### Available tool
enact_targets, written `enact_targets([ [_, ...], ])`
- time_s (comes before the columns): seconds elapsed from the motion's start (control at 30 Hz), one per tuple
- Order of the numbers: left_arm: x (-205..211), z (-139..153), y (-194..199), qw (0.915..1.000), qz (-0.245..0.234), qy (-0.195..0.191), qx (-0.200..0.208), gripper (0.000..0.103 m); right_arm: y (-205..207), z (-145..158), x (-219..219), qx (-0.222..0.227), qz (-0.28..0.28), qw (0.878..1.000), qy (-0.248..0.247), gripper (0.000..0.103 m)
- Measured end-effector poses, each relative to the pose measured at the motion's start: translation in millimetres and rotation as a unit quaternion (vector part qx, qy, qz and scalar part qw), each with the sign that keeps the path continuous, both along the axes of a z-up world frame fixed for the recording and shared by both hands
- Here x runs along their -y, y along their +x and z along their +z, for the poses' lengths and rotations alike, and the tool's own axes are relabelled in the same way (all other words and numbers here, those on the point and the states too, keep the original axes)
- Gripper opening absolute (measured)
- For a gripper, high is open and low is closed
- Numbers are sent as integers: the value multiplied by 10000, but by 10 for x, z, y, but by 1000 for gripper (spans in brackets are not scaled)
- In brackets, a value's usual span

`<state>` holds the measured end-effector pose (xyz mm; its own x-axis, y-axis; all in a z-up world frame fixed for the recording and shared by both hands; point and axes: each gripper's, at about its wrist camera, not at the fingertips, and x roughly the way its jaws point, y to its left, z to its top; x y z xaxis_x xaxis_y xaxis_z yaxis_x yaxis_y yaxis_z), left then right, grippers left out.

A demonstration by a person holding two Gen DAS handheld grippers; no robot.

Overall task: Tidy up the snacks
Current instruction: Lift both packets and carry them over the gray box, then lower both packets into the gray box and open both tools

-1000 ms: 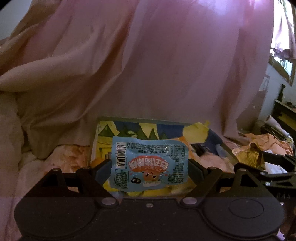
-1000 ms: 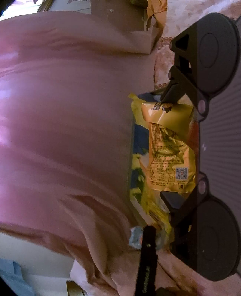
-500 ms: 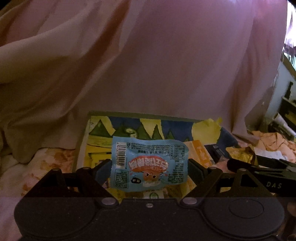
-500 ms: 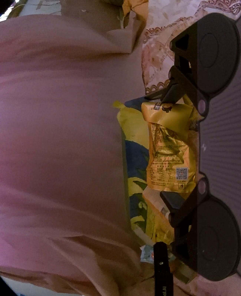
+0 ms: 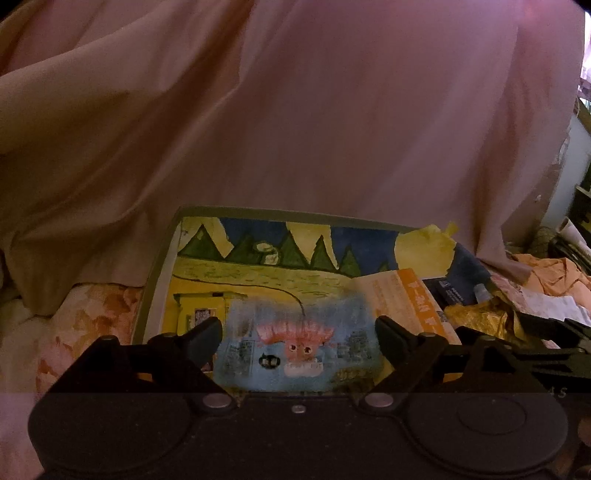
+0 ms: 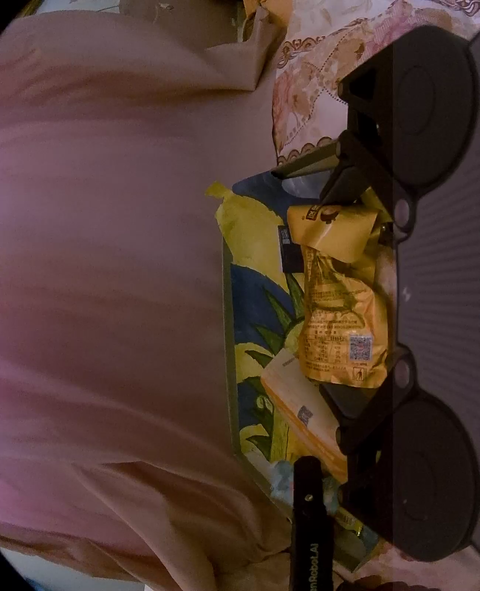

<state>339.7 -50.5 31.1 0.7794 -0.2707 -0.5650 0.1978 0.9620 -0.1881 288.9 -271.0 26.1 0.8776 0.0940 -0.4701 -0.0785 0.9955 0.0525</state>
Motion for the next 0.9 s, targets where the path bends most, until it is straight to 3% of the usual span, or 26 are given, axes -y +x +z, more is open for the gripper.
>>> enact_targets([
  [0.1,7,16,-16,10000,26,5,27,99,-38,38,-7,133,2,9999,-14,103],
  [0.43,-34,164,-197,9995,130,-208,207,102,-283,263,84,618,-150,9980,27,103],
  [0.9,-114,468,-873,9958,215,-459,767,102,-1209,542,-48,1611,-42,9857,-486,103],
])
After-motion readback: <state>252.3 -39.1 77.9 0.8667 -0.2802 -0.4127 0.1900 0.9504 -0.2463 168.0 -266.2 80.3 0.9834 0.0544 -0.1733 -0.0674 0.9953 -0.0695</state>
